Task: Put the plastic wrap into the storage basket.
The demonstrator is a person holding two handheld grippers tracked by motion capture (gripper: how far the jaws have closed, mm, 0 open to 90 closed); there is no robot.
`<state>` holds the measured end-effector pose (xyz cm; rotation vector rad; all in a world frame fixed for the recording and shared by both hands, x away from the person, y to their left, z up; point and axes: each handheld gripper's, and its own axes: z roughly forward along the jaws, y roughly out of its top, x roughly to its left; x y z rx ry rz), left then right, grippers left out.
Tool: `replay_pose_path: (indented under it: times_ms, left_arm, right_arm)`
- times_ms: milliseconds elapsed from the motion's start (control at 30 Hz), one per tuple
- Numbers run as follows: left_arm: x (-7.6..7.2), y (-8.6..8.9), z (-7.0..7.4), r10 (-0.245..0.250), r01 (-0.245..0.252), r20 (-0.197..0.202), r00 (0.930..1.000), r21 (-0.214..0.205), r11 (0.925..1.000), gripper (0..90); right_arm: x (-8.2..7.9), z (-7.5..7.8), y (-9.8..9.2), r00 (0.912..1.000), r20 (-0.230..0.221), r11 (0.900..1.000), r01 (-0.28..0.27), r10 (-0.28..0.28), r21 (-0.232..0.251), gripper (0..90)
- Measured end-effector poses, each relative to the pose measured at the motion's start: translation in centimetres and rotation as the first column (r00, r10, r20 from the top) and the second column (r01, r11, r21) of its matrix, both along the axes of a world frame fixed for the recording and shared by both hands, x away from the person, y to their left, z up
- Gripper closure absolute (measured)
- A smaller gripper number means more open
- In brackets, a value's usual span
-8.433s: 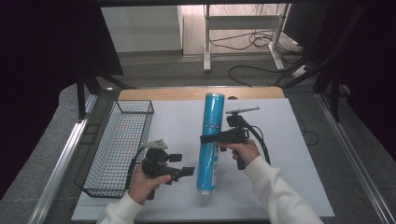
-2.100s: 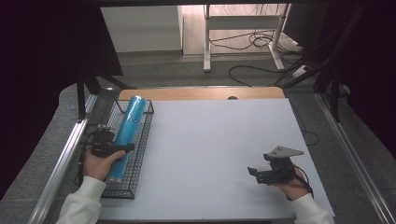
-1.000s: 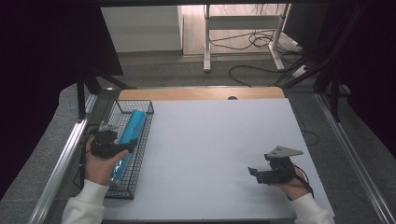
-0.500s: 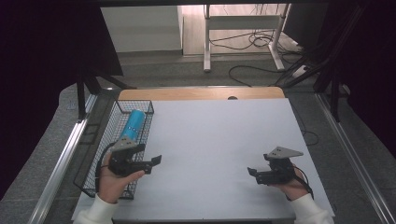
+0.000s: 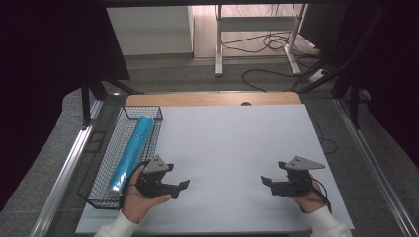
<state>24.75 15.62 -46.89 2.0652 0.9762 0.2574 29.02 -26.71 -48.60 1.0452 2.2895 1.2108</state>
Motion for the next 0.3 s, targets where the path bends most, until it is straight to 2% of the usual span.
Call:
replay_pose_path:
  times_ms: [100,300]
  left_arm:
    - [0.10,0.19,-0.23,0.002,-0.002,-0.023,0.9997,-0.023,0.9997,19.6]
    - [0.13,0.44,-0.14,0.006,-0.006,-0.021,0.9998,-0.026,0.9996,19.6]
  right_arm:
    - [-0.08,0.06,0.01,1.0000,0.006,1.0000,0.001,-0.001,0.002,14.5]
    - [-0.36,0.21,-0.08,0.9998,0.021,0.9999,-0.001,0.001,0.013,14.0]
